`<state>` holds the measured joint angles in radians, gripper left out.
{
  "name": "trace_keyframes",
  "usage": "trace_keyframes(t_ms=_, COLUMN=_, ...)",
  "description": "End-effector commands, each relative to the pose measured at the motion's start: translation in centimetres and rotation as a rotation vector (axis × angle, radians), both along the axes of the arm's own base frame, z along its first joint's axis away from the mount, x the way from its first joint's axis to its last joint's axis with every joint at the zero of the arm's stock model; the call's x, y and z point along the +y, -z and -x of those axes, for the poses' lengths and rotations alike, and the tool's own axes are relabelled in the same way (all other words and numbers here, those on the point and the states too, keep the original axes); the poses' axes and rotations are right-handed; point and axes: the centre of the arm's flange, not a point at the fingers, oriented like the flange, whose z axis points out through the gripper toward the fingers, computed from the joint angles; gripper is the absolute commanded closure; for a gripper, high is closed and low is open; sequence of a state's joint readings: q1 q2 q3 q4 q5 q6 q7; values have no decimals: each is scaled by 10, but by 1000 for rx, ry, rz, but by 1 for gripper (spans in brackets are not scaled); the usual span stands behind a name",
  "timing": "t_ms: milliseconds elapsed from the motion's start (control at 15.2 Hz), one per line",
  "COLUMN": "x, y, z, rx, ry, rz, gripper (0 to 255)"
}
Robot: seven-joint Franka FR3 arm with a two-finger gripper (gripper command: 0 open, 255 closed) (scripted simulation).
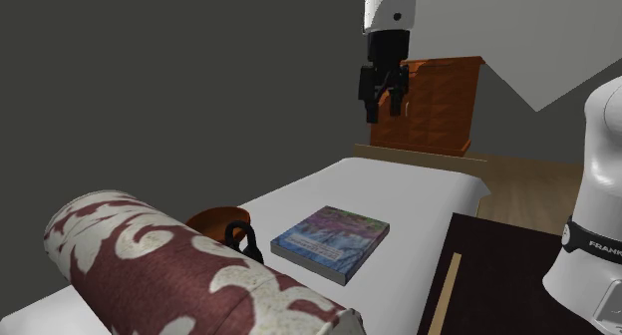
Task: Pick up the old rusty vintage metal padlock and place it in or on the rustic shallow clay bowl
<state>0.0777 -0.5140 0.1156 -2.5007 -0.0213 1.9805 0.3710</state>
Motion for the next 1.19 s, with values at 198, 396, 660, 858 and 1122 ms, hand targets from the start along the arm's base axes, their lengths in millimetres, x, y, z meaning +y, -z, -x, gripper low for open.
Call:
trace_keyframes(t_ms=198, x=47, y=34, z=-32, rx=-26, ry=13, rz=8, gripper=0)
trace_keyframes(t_ms=396, x=74, y=56, z=-50, rx=-41, ry=20, rz=14, gripper=0)
trace_keyframes(t_ms=660, x=110, y=85, z=-75, rx=-60, ry=29, rz=22, gripper=0)
trace_keyframes(t_ms=858, x=136, y=107, z=-95, rx=-74, ry=36, rz=28, gripper=0)
trace_keyframes(t_ms=1122, x=171, y=135, z=-121, rx=-93, ry=46, rz=37, gripper=0)
